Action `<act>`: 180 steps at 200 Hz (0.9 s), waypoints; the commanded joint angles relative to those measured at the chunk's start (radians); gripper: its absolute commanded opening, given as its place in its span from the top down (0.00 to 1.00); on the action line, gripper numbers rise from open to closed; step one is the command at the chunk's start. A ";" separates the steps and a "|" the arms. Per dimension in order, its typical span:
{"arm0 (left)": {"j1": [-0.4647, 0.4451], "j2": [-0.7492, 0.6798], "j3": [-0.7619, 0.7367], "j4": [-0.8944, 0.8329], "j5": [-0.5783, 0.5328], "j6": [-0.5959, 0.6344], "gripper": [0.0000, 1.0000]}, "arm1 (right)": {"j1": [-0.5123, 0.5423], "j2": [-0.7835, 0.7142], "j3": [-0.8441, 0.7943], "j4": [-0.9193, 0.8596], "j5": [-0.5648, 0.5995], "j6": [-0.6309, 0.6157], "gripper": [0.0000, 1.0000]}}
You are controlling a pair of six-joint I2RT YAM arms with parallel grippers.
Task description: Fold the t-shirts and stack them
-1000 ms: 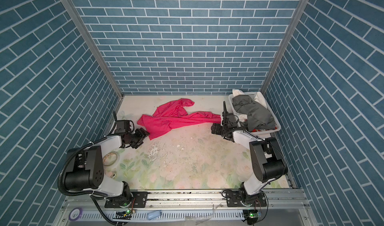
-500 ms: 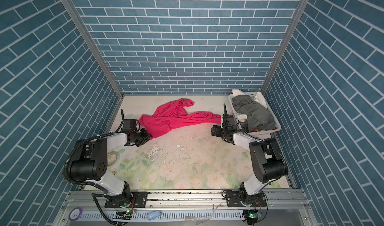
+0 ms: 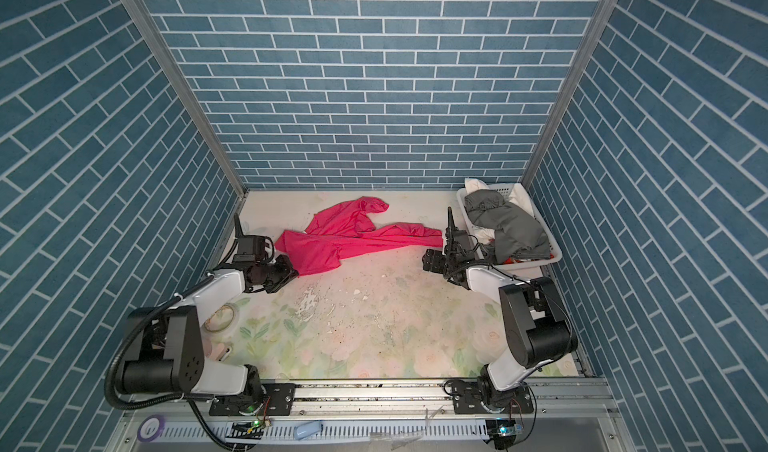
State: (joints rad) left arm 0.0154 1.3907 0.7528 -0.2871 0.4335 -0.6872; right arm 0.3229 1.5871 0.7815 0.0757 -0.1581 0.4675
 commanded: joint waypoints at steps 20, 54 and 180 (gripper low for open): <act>-0.041 -0.185 -0.092 -0.160 0.017 -0.076 1.00 | 0.004 -0.056 -0.005 -0.017 0.007 0.011 0.14; -0.048 -0.345 -0.066 -0.313 0.003 -0.100 1.00 | 0.004 -0.101 -0.040 -0.037 0.040 0.038 0.09; -0.112 -0.597 -0.002 -0.536 0.100 -0.239 1.00 | 0.036 0.012 -0.010 0.006 0.129 0.374 0.03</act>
State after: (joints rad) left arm -0.0933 0.8139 0.6842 -0.7460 0.5163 -0.9134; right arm 0.3557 1.5692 0.7319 0.0662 -0.0959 0.7616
